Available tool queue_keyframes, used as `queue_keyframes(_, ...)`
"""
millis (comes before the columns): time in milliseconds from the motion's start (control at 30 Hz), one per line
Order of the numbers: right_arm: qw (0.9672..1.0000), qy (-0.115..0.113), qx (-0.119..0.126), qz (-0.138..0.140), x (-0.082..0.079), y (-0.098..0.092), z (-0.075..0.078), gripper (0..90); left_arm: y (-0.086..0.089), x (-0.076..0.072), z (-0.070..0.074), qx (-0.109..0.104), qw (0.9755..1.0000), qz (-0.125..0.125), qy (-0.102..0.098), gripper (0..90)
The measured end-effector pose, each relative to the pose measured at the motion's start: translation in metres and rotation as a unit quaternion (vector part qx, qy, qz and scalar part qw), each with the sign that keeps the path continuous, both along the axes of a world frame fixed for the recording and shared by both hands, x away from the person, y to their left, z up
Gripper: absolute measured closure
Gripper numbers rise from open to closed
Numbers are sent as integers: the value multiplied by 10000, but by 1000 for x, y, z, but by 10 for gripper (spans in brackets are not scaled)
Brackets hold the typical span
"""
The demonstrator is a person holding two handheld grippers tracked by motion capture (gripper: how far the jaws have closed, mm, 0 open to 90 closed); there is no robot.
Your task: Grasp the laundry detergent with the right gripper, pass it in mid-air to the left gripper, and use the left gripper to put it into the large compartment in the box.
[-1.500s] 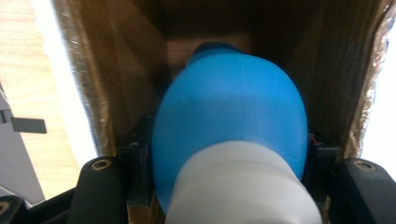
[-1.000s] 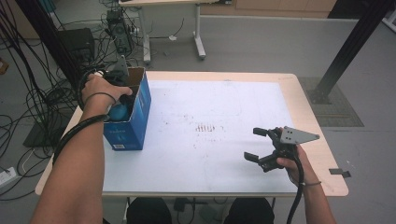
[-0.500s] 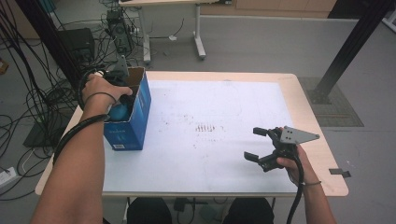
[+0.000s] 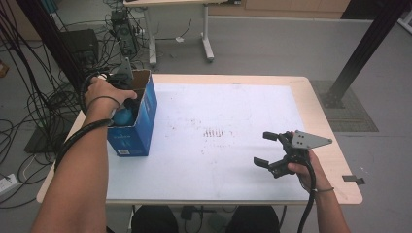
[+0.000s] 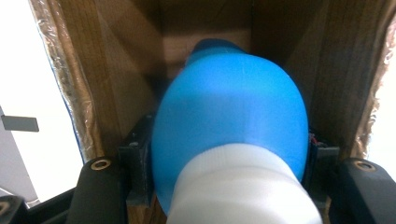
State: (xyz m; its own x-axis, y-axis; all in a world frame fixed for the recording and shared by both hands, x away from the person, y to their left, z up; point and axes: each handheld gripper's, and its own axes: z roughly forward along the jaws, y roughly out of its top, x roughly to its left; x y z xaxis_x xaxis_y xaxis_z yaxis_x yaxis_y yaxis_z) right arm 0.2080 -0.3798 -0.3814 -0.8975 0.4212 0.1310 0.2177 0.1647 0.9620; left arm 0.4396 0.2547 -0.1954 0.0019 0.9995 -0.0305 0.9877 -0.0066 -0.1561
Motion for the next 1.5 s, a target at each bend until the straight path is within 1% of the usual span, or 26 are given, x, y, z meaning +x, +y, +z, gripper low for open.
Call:
queue_keyframes(267, 10000, 6, -17, 14, 1, 1, 0, 23, 0, 1, 0, -7, 10000, 9, 26, 374)
queue_keyframes(500, 10000, 4, -14, 13, 1, 1, 0, 23, -3, 1, 0, 33, 10000, 1, 21, 373)
queue_keyframes(700, 10000, 12, -3, 4, 0, 0, -1, 23, 1, 1, 0, -11, 10000, 35, 22, 373)
queue_keyframes(1500, 10000, 11, 5, 26, 2, 3, -2, 23, 4, 0, 0, -40, 10000, 67, 17, 374)
